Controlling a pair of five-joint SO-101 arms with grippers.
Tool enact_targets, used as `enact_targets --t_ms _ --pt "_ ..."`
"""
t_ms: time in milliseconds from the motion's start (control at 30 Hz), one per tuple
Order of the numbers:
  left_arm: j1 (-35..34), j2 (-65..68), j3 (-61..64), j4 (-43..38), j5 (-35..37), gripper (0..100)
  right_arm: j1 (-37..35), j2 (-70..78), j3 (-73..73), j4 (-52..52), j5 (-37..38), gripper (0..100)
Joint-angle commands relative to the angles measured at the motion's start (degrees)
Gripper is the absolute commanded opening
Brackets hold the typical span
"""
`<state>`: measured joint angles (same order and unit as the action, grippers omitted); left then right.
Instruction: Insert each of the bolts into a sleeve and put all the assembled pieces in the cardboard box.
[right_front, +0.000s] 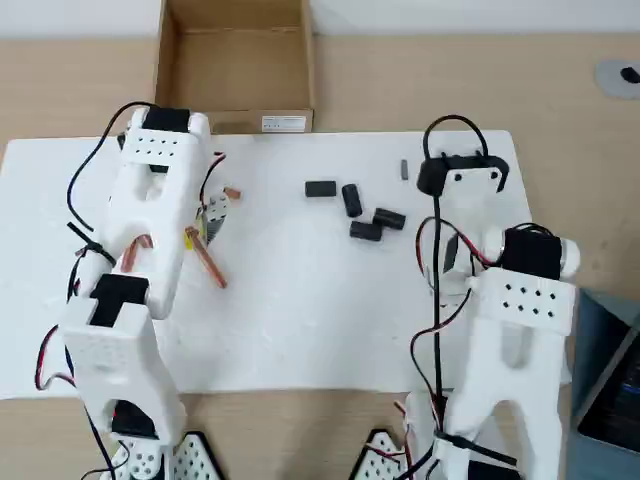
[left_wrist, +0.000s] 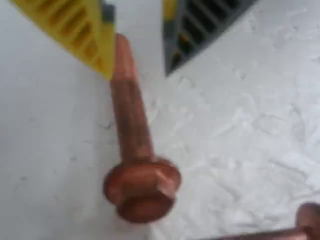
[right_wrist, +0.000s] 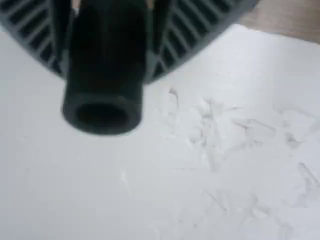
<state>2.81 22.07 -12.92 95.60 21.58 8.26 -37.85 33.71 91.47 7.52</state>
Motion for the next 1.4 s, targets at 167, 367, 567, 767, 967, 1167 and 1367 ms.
enact_targets --t_ms 167,367,567,767,967,1167,1367 --pt "0.09 -0.22 -2.29 -0.79 -1.67 10 0.75 -1.71 0.22 -1.67 -0.18 1.4" --pt "-1.93 -0.22 -0.53 -1.93 -2.11 15 0.75 -1.71 0.22 -1.67 -0.18 1.4" --pt "-3.96 1.89 -0.53 -3.69 -2.20 15 0.75 -1.71 0.22 -1.67 -0.18 1.4" --pt "-4.13 6.99 -0.79 -3.52 -4.57 15 0.75 -1.71 0.22 -1.67 -0.18 1.4" --pt "-3.96 9.63 -0.62 -3.87 -4.31 15 0.66 -1.63 0.22 -1.67 -0.18 1.4" --pt "-4.22 15.69 -2.37 -3.78 -4.66 0 0.66 -1.63 0.22 -1.67 -0.09 1.4" --pt "-4.31 17.01 -2.99 -2.55 -4.57 0 0.48 -1.71 0.13 -1.67 -0.09 1.4"
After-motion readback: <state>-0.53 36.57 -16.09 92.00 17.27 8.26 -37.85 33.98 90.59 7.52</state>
